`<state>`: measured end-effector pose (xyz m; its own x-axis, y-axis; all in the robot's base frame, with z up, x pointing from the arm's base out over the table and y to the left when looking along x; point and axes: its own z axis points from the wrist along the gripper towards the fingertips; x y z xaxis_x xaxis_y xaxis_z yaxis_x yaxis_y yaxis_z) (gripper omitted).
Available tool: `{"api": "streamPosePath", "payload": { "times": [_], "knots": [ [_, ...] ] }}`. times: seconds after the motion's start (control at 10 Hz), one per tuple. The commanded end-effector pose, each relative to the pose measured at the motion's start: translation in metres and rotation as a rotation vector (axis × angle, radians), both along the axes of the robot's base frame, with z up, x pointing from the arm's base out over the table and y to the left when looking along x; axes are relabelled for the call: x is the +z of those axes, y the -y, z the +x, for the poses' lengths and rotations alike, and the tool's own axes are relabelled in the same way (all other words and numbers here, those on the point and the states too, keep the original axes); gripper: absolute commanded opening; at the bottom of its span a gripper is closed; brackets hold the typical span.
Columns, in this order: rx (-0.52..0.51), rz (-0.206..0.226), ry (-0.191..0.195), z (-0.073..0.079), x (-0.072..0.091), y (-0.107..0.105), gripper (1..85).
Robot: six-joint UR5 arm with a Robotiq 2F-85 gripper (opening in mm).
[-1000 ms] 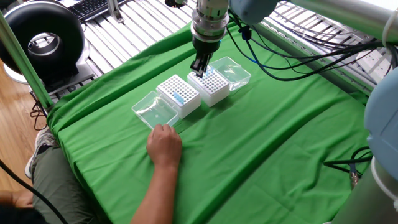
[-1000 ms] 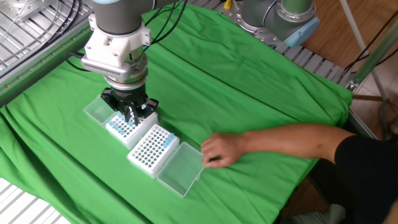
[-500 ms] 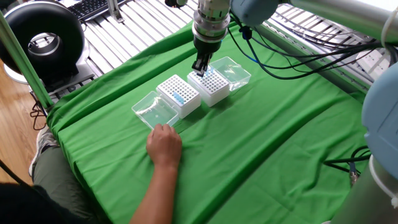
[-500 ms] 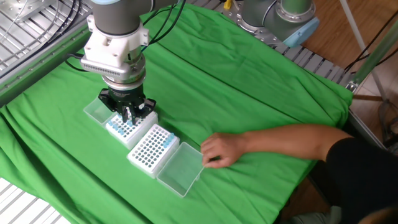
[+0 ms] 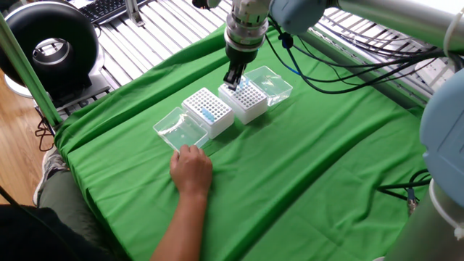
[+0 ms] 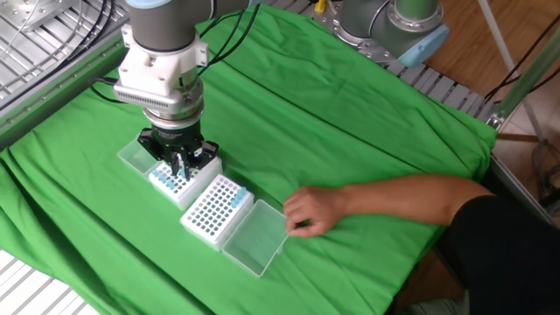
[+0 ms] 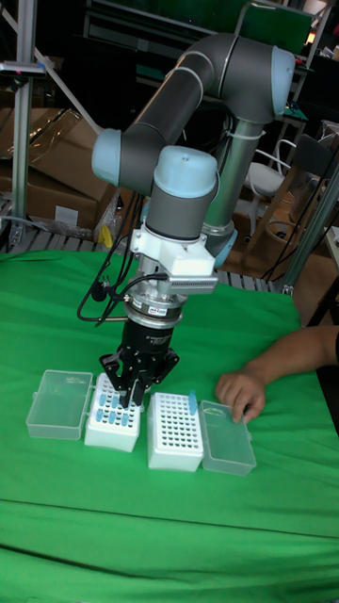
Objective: Insert a medium pipette tip into the holder for medium pipette tips
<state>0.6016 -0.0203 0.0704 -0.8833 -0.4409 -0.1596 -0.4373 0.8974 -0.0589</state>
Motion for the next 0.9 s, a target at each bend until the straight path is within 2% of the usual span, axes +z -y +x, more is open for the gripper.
{"api": "streamPosePath", "payload": {
  "times": [0.0, 0.3, 0.7, 0.8],
  "knots": [
    [-0.007, 0.023, 0.013, 0.002, -0.004, -0.002, 26.0],
    [-0.010, 0.025, 0.014, 0.000, -0.006, -0.001, 22.7],
    [-0.032, -0.003, 0.014, 0.000, -0.006, 0.007, 2.7],
    [-0.034, -0.012, 0.008, -0.001, -0.004, 0.009, 1.0]
  ]
}}
